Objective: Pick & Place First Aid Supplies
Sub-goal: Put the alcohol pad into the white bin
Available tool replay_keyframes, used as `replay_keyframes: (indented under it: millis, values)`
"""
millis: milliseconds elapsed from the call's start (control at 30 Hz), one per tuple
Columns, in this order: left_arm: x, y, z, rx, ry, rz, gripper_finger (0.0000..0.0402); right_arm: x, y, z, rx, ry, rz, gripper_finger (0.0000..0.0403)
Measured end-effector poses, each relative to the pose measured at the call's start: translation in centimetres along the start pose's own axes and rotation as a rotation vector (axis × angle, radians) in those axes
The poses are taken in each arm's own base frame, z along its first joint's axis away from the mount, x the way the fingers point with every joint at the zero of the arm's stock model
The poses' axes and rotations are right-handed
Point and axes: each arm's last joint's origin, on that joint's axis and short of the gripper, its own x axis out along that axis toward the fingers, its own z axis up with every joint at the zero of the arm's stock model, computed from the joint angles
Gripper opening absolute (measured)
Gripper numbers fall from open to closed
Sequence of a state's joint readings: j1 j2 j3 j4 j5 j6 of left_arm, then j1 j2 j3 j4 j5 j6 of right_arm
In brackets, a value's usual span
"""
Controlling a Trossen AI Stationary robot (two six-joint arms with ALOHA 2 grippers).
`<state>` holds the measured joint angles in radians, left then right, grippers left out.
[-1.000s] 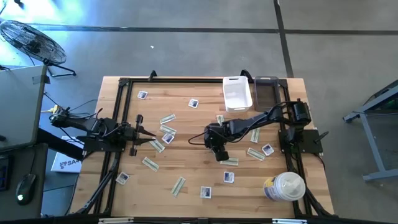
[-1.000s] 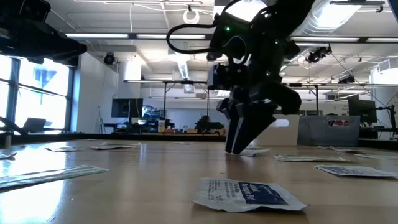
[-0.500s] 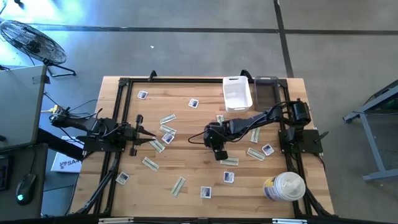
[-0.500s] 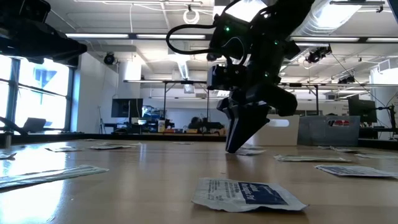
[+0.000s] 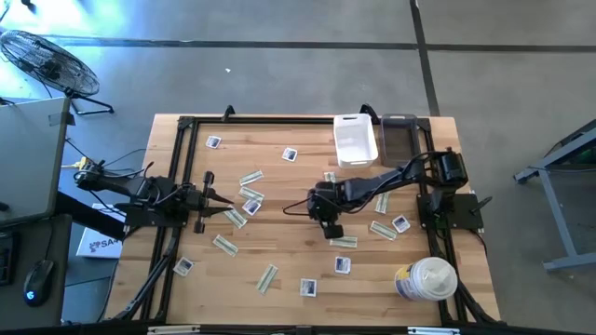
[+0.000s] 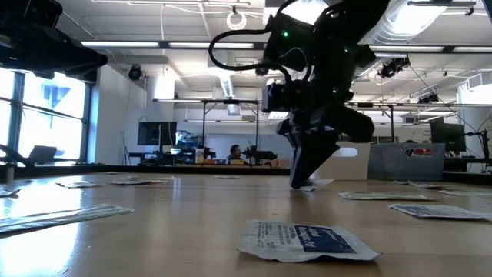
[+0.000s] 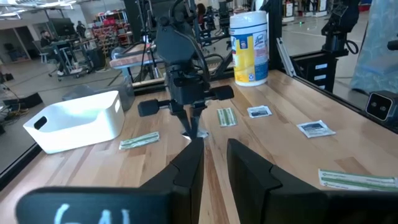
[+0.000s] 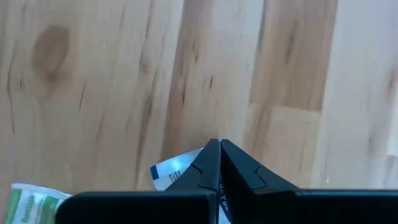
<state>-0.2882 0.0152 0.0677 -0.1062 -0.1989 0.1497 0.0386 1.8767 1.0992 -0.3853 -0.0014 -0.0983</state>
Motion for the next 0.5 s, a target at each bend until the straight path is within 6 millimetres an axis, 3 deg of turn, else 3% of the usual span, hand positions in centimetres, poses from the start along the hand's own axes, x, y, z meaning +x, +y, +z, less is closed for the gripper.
replay_keyframes:
  millis: [233,500]
  values:
    - [0.0,0.0,0.0,0.000,0.000,0.000,0.0069,-2.3,-0.3,0.5,0.110,-0.058,-0.008,0.0000]
    - [0.0,0.0,0.0,0.000,0.000,-0.003,0.0069,-10.0,-2.6,0.0,0.295,-0.169,-0.199,0.0000]
